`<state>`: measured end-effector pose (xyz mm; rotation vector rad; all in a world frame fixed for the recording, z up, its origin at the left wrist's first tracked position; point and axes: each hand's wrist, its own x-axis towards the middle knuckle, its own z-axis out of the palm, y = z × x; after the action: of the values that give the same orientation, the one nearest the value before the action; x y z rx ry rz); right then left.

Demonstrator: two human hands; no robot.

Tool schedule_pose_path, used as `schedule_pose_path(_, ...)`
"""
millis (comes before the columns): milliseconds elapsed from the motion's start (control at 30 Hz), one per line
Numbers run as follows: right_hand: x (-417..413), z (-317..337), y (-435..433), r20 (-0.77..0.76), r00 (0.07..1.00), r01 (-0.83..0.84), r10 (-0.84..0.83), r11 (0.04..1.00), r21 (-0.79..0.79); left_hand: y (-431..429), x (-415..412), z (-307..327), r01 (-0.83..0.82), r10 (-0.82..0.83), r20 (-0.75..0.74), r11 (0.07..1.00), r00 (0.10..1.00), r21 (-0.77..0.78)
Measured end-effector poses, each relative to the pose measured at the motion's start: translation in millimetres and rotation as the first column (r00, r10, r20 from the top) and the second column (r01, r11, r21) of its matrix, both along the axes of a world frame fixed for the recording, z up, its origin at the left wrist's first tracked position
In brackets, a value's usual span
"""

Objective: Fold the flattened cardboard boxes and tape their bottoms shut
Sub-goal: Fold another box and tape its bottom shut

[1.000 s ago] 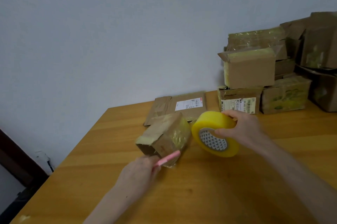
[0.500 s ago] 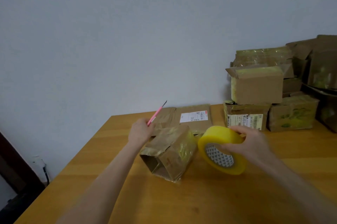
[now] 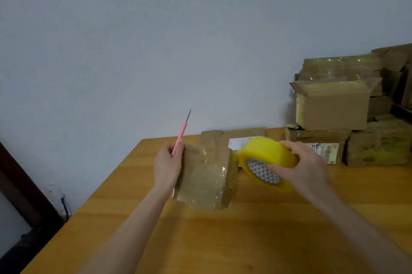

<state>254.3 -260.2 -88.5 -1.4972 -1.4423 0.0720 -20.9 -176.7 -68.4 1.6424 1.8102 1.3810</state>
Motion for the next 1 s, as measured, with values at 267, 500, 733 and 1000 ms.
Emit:
schedule_pose_path(267,-9,-18,-9,-0.020,0.999,-0.046,0.046,0.999,-0.005,-33,-12,-29,0.024,-0.026,-0.041,0.999,0.999,-0.037)
schedule_pose_path(500,-19,-10,-10,-0.002,1.000,0.030,-0.030,0.991,0.132,-31,7,-5,-0.009,-0.021,0.335,0.996,0.942,0.088)
schedule_pose_path(733,-15,-20,-19,0.093,0.995,-0.065,0.046,0.975,0.214,-52,-10,-27,-0.014,0.013,0.049,1.000,0.999,0.021)
schedule_pose_path(1000,-17,-18,-22,0.145,0.987,-0.107,0.075,0.969,0.222,-50,27,14,0.194,-0.085,-0.414,0.954,0.906,0.228)
